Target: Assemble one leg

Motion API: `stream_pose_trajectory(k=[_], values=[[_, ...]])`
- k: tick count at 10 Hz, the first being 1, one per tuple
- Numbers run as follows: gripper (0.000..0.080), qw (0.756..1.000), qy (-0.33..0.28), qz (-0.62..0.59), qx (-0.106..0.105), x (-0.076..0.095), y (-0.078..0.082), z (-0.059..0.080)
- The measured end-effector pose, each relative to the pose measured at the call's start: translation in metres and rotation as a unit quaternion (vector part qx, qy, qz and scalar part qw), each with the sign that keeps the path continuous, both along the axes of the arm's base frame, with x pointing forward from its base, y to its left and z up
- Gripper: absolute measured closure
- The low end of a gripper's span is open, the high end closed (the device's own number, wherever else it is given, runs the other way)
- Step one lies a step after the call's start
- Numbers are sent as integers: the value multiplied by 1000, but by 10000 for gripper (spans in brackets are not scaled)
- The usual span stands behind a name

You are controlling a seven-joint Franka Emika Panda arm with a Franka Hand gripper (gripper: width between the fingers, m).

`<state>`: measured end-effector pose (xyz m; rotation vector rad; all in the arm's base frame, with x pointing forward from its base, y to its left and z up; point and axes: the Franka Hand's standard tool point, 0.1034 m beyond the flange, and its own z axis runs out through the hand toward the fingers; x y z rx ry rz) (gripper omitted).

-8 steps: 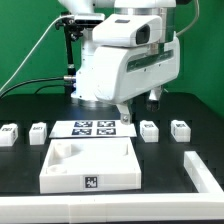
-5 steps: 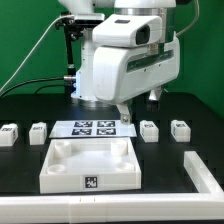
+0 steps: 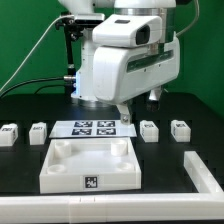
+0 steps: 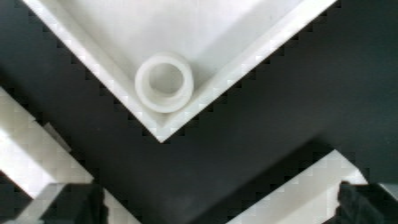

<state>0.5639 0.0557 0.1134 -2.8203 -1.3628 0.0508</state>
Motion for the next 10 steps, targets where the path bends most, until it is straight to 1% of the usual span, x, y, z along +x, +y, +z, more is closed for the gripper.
stream_pose_trajectory(k=[3,4,5,6,7,8,9,10], values=[[150,1000,-3,10,1,-1,-1,-1],[150,998,-17,60,3,-13,-3,-8],[150,994,-21,109,3,-33,-4,-13],[150,984,-22,176,1,-49,-9,-19],[150,976,-10,216,2,-64,-17,-28],[150,975,-2,222,2,-75,-27,-34],[150,977,4,215,1,-83,-39,-36],[150,978,5,211,1,-83,-40,-36]])
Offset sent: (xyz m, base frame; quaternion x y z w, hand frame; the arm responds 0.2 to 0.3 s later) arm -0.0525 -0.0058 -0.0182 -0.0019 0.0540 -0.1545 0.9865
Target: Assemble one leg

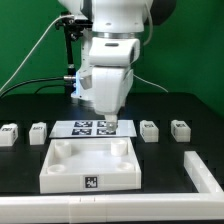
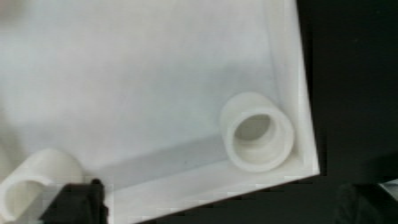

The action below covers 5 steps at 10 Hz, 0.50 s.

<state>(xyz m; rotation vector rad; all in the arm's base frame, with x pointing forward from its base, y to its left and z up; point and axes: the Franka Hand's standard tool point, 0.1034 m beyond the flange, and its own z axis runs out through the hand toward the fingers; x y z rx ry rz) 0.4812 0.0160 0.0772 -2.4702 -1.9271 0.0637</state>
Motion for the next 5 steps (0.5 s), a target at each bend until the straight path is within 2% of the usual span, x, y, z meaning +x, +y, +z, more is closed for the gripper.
stream_pose_trajectory(k=[4,5], values=[[150,999,-5,32,3,-2,0,-7],[150,997,6,72,5,-18,-9,-14]])
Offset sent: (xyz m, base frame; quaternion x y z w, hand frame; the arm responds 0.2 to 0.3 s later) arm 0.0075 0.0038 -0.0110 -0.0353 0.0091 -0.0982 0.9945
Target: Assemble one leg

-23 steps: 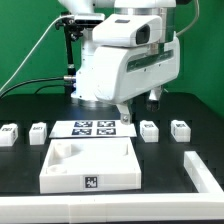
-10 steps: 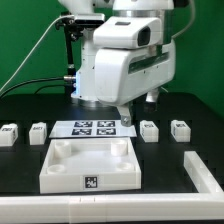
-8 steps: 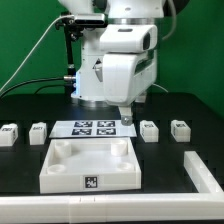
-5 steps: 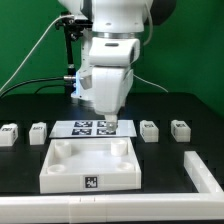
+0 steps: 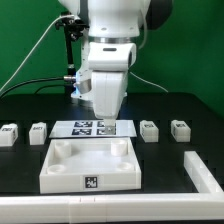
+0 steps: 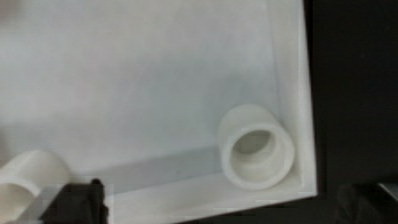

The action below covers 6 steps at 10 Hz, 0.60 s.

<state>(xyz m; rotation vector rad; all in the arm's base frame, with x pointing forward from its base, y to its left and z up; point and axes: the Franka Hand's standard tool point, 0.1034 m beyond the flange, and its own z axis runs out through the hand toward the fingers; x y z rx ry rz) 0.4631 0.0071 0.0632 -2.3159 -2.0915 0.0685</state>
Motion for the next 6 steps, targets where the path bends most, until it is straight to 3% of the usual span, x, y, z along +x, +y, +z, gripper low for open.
stream_pose_trajectory(k=[2,6], values=[[150,999,7,45,5,-24,-16,-12],[150,999,29,41,13,-42,-22,-43]])
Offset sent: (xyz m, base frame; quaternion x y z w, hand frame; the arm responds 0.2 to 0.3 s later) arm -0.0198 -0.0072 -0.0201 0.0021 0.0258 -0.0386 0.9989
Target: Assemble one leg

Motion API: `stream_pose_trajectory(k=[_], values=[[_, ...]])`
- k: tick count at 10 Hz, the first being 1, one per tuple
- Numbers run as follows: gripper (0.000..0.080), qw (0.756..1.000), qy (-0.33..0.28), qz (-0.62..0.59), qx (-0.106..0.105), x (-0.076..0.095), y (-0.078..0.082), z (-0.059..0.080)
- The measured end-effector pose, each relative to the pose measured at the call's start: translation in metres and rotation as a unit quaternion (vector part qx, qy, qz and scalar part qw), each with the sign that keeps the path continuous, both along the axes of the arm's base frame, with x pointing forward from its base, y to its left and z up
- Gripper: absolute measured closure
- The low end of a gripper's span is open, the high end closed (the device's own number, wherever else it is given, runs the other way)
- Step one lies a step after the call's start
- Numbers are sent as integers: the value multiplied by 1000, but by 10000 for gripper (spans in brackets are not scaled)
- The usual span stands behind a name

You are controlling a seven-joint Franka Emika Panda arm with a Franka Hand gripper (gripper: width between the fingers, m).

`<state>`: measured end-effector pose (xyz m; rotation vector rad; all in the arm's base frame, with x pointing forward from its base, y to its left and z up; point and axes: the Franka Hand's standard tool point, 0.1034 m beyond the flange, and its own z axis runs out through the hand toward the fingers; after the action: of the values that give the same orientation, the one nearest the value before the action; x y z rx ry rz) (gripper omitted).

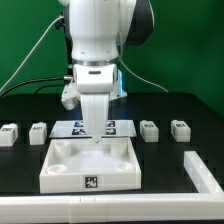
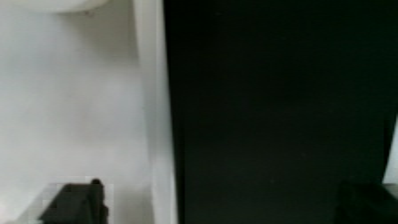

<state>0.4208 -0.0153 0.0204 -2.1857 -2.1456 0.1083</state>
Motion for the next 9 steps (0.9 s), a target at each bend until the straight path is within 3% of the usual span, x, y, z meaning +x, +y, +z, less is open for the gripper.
stream_pose_trajectory(k=[1,4,5,6,9], values=[[150,1000,5,0,1,0,1,-7],[150,1000,4,-2,1,4,2,-7],[276,1000,5,-3,1,3,1,-7],[276,1000,5,-3,1,3,1,-8],[704,1000,5,-3,1,2,1,-8]])
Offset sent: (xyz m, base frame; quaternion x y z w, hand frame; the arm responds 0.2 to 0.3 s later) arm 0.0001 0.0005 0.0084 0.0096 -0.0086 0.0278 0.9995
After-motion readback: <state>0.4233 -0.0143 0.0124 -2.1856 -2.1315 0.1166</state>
